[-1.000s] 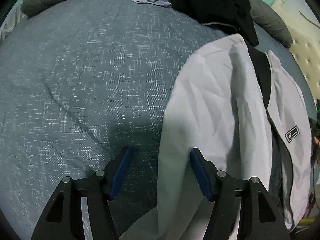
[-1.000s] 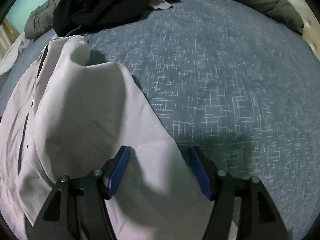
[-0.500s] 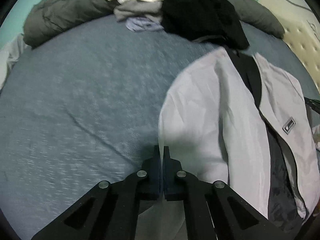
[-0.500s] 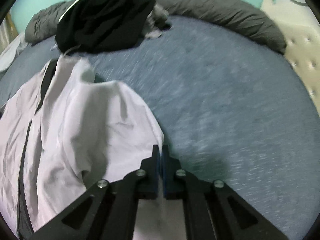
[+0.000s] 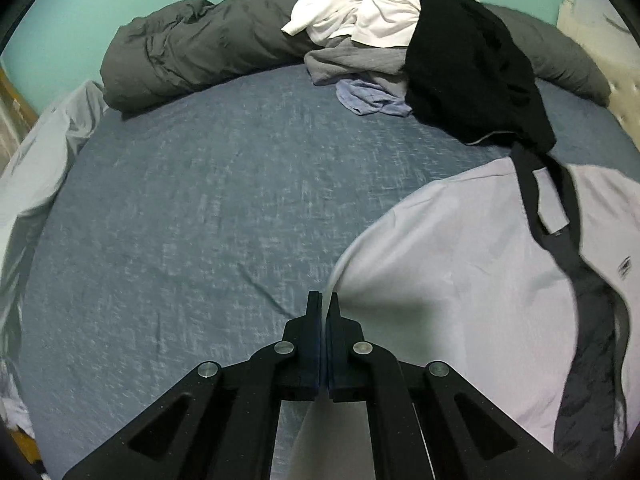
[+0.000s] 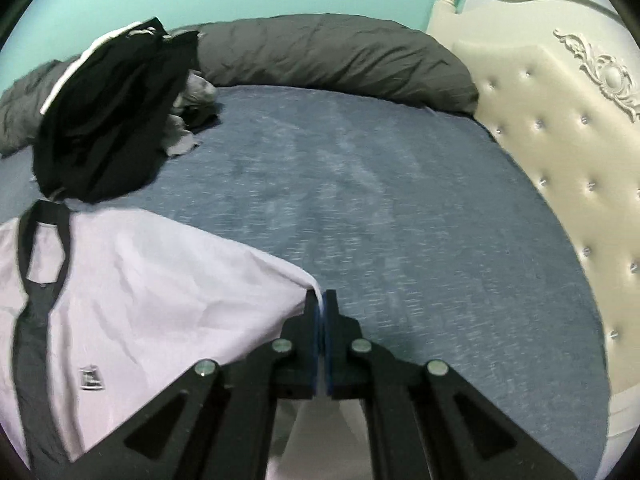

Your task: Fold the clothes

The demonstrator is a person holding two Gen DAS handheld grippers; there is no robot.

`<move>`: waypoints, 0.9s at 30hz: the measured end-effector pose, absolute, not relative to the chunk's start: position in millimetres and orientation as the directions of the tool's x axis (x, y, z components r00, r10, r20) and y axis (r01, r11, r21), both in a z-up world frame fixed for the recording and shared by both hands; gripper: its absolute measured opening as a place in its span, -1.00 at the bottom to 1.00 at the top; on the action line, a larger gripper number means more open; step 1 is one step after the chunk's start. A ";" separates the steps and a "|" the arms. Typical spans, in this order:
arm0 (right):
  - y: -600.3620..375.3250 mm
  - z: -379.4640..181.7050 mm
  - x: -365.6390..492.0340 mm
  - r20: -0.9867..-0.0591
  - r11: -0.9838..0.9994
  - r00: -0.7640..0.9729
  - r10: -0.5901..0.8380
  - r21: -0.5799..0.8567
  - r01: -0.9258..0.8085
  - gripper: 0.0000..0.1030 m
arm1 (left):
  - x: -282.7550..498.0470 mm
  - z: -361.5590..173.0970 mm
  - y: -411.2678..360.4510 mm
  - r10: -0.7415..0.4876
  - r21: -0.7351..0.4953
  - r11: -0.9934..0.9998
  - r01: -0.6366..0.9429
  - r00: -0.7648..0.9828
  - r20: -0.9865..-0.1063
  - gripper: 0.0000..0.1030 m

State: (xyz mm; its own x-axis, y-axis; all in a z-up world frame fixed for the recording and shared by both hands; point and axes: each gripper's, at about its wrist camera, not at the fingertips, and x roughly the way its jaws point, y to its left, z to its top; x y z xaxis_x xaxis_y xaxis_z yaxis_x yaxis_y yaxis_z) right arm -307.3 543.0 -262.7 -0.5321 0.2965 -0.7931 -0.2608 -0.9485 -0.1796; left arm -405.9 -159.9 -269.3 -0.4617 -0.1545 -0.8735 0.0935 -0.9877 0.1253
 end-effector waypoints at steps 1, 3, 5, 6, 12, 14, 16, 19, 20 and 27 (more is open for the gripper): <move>545.0 -265.4 -308.7 -0.797 -0.946 -0.522 0.304 -0.187 -0.266 -0.97 | -406.1 -267.3 -160.2 -0.157 0.126 -0.987 0.096 -0.462 -0.873 -0.98; 549.2 -271.3 -311.4 -0.806 -0.940 -0.499 0.319 -0.202 -0.276 -0.97 | -412.1 -269.2 -161.4 -0.151 0.115 -0.988 0.108 -0.449 -0.880 -0.97; 552.8 -279.9 -312.9 -0.814 -0.934 -0.478 0.329 -0.209 -0.289 -0.96 | -416.5 -277.5 -159.9 -0.145 0.107 -0.988 0.112 -0.425 -0.894 -0.95; 552.2 -283.9 -313.3 -0.814 -0.932 -0.474 0.335 -0.215 -0.291 -0.94 | -418.6 -282.1 -158.6 -0.142 0.104 -0.988 0.112 -0.412 -0.900 -0.92; 539.8 -277.2 -295.6 -0.748 -0.908 -0.530 0.399 -0.242 -0.342 -0.17 | -403.5 -280.7 -155.2 -0.141 0.079 -0.984 0.161 -0.424 -0.895 -0.28; 536.9 -267.2 -285.0 -0.720 -0.907 -0.573 0.392 -0.196 -0.374 -0.16 | -392.7 -272.6 -152.2 -0.143 0.074 -0.983 0.171 -0.439 -0.887 -0.08; 530.0 -259.2 -273.9 -0.707 -0.918 -0.615 0.348 -0.124 -0.377 -0.16 | -378.8 -262.0 -144.7 -0.140 0.067 -0.983 0.170 -0.470 -0.871 -0.02; 505.2 -263.7 -264.7 -0.749 -0.957 -0.637 0.182 0.013 -0.289 -0.15 | -361.5 -253.7 -126.7 -0.113 0.050 -0.989 0.137 -0.503 -0.857 0.04; 494.6 -267.1 -262.8 -0.763 -0.966 -0.634 0.125 0.051 -0.252 -0.15 | -354.1 -251.6 -119.0 -0.098 0.041 -0.992 0.122 -0.513 -0.853 0.06; 392.5 -318.6 -250.2 -0.844 -0.988 -0.519 -0.134 0.155 0.002 -0.15 | -311.5 -275.6 -66.0 0.062 -0.095 -0.995 0.041 -0.494 -0.867 0.07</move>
State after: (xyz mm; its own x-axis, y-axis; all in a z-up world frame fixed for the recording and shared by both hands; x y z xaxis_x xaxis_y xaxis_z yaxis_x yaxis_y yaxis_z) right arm -250.2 392.5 -318.6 -0.5187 -0.1337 -0.8444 0.0019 -0.9879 0.1553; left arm -311.5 -66.0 -275.6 -0.4941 0.0623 -0.8672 0.0405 -0.9947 -0.0945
